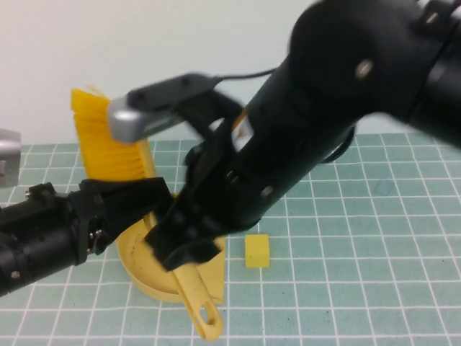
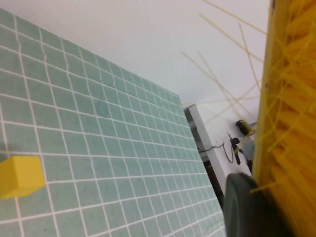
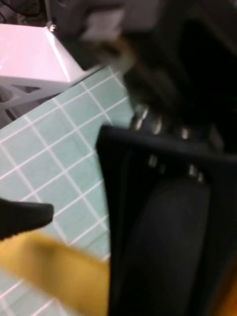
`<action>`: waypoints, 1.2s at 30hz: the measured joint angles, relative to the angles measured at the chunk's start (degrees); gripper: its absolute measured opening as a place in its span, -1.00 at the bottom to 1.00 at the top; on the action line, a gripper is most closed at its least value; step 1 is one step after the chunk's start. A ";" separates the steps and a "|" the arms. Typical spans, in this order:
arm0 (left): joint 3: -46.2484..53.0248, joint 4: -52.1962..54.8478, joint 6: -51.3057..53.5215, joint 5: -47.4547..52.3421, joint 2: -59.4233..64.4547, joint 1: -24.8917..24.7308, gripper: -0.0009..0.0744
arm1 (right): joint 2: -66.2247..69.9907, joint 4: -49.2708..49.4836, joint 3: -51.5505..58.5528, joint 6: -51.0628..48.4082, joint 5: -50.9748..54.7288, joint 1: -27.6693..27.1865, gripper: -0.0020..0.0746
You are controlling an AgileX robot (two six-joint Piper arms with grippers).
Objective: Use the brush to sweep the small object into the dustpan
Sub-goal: Hand over the broom
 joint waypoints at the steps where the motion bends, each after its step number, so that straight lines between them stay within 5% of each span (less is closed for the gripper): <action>1: 0.00 0.00 0.00 0.29 0.00 0.00 -0.55 | -0.26 0.30 -0.65 -0.35 1.45 -0.97 0.14; 10: 0.00 0.00 -3.33 1.79 0.00 0.00 -0.55 | -2.74 11.49 -0.62 -10.04 7.31 -14.44 0.17; 17: 0.00 0.00 -7.21 2.92 0.00 0.00 -0.55 | -4.35 31.59 14.49 -25.38 6.99 -22.97 0.17; 26: 0.00 0.00 -8.57 3.70 0.00 0.00 -0.55 | -4.35 54.89 34.08 -43.93 5.67 -23.86 0.17; 36: 0.00 0.10 -9.01 5.65 0.00 0.00 -0.55 | -4.46 59.26 36.94 -46.64 4.79 -23.76 0.17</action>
